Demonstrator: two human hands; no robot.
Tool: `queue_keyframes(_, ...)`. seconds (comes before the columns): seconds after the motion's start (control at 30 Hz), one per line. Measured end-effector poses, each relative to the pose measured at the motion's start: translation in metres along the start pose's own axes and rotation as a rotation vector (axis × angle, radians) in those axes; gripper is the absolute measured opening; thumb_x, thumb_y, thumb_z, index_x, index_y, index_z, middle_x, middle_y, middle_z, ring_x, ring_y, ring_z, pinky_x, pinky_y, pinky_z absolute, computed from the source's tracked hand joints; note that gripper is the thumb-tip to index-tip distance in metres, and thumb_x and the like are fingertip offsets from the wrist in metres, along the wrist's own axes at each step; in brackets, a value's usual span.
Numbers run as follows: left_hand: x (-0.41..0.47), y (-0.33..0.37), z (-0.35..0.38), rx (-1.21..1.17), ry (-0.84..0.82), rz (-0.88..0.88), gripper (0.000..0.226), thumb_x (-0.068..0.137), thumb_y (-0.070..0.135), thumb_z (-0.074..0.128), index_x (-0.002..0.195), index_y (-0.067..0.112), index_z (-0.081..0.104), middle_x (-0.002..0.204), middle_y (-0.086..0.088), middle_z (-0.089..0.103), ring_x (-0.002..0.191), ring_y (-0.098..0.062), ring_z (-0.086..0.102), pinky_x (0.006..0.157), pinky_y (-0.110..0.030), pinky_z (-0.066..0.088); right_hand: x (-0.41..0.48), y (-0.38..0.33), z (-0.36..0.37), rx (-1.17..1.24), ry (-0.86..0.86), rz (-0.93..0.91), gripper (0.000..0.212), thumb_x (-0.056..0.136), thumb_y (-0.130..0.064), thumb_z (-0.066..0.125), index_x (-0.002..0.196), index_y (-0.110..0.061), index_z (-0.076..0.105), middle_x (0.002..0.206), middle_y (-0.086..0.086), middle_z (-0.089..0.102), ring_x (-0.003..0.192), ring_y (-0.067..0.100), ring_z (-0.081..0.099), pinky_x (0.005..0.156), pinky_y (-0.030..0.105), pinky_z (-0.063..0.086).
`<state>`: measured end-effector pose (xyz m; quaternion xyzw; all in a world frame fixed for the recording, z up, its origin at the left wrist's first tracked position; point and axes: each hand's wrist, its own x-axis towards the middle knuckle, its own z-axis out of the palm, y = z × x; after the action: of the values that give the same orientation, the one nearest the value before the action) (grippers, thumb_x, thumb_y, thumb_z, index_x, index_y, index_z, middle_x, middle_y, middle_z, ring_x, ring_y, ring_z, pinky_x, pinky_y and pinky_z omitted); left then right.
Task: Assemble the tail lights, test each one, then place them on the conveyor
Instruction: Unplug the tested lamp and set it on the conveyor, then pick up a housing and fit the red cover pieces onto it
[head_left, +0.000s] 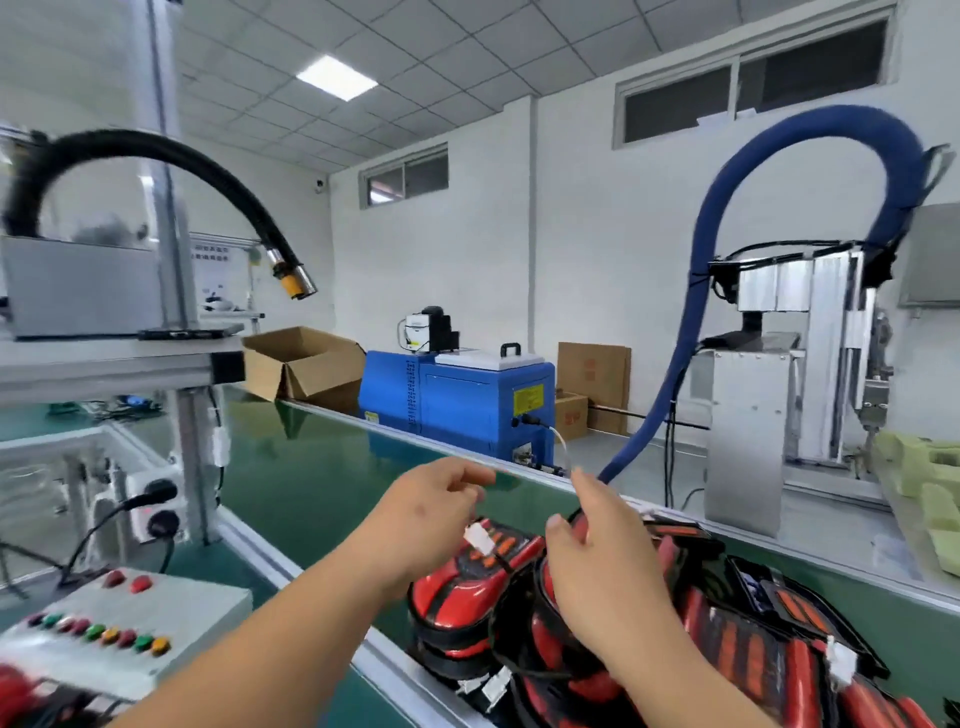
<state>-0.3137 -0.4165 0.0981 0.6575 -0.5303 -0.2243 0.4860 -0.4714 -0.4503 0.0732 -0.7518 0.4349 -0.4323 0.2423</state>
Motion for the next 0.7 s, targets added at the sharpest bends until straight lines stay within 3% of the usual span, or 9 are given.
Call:
queue_keyframes(0.07, -0.027, -0.014, -0.029, -0.045, 0.053, -0.023, 0.026, 0.099, 0.015, 0.046, 0.099, 0.033, 0.065, 0.103, 0.005, 0.067, 0.092, -0.012, 0.063, 0.073, -0.025, 0.049, -0.002, -0.025, 0.027, 0.051, -0.087, -0.079, 0.037, 0.098, -0.023, 0.048, 0.133, -0.011, 0.042, 0.103, -0.005, 0.057, 0.09, 0.017, 0.05, 0.076, 0.029, 0.035)
queue_keyframes(0.13, -0.056, -0.034, -0.059, -0.09, 0.149, -0.073, 0.027, 0.098, 0.014, 0.047, 0.099, 0.032, 0.066, 0.101, 0.002, 0.068, 0.086, -0.014, 0.061, 0.07, -0.026, 0.048, -0.01, -0.053, 0.059, 0.078, -0.194, -0.127, 0.05, 0.099, -0.024, 0.049, 0.147, -0.02, 0.038, 0.132, -0.004, 0.052, 0.119, 0.015, 0.049, 0.096, 0.029, 0.039)
queue_keyframes(0.2, -0.087, -0.057, -0.089, -0.109, 0.267, -0.129, 0.026, 0.097, 0.013, 0.048, 0.098, 0.031, 0.067, 0.096, 0.004, 0.07, 0.084, -0.012, 0.062, 0.07, -0.025, 0.048, -0.024, -0.078, 0.094, 0.112, -0.305, -0.164, 0.054, 0.099, -0.024, 0.05, 0.15, -0.022, 0.033, 0.153, -0.005, 0.036, 0.14, 0.014, 0.035, 0.112, 0.028, 0.028)
queue_keyframes(0.37, -0.163, -0.111, -0.149, -0.107, 0.538, -0.236, 0.028, 0.095, 0.005, 0.051, 0.096, 0.028, 0.068, 0.088, 0.006, 0.069, 0.071, -0.002, 0.061, 0.066, -0.016, 0.046, -0.066, -0.128, 0.182, 0.147, -0.565, -0.291, 0.052, 0.098, -0.024, 0.052, 0.148, -0.022, 0.038, 0.15, -0.002, 0.042, 0.133, 0.015, 0.043, 0.11, 0.027, 0.031)
queue_keyframes(0.57, -0.238, -0.161, -0.201, 0.154, 0.789, -0.327, 0.027, 0.093, 0.006, 0.054, 0.096, 0.03, 0.066, 0.085, 0.013, 0.068, 0.055, 0.014, 0.053, 0.057, -0.007, 0.038, -0.141, -0.184, 0.265, 0.213, -0.848, -0.414, 0.051, 0.096, -0.02, 0.056, 0.145, -0.021, 0.044, 0.147, -0.001, 0.047, 0.132, 0.013, 0.045, 0.106, 0.02, 0.031)
queue_keyframes(0.7, -0.272, -0.182, -0.223, 0.389, 0.804, -0.412, 0.029, 0.088, 0.008, 0.052, 0.106, 0.023, 0.07, 0.099, 0.009, 0.071, 0.086, 0.006, 0.061, 0.076, -0.009, 0.043, -0.186, -0.207, 0.304, 0.258, -0.983, -0.416, 0.05, 0.095, -0.016, 0.056, 0.144, -0.017, 0.045, 0.145, 0.001, 0.049, 0.132, 0.013, 0.046, 0.107, 0.019, 0.029)
